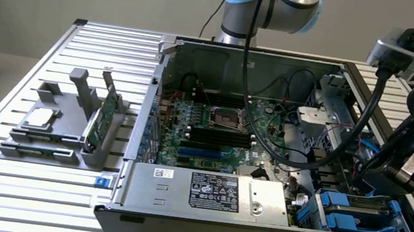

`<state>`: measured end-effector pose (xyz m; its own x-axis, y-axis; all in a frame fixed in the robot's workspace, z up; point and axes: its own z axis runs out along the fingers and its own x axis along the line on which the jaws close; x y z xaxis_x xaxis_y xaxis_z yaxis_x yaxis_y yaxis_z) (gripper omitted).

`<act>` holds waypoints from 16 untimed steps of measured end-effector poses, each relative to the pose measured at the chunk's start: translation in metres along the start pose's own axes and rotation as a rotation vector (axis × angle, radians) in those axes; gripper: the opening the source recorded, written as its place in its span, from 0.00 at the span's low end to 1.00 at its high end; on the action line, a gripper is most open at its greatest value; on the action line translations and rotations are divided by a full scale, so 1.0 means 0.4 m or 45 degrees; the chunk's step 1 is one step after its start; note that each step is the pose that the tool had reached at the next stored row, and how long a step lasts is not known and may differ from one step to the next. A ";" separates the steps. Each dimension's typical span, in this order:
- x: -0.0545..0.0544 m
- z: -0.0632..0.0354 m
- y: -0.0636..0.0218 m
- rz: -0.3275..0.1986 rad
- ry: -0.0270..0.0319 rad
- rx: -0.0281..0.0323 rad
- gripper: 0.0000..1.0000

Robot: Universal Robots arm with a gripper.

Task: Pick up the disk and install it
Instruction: 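Insert the first disk wire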

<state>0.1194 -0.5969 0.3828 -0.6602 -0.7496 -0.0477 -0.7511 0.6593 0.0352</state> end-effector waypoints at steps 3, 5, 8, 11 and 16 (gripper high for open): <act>0.000 0.001 0.000 0.070 -0.0025 0.0033 0.36; 0.000 0.002 0.000 0.116 -0.0042 0.0055 0.36; 0.000 0.003 0.000 0.184 -0.0066 0.0087 0.36; 0.000 0.004 0.000 0.254 -0.0091 0.0120 0.36; 0.000 0.006 0.000 0.371 -0.0132 0.0175 0.36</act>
<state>0.1194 -0.5969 0.3803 -0.8479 -0.5281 -0.0478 -0.5298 0.8474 0.0353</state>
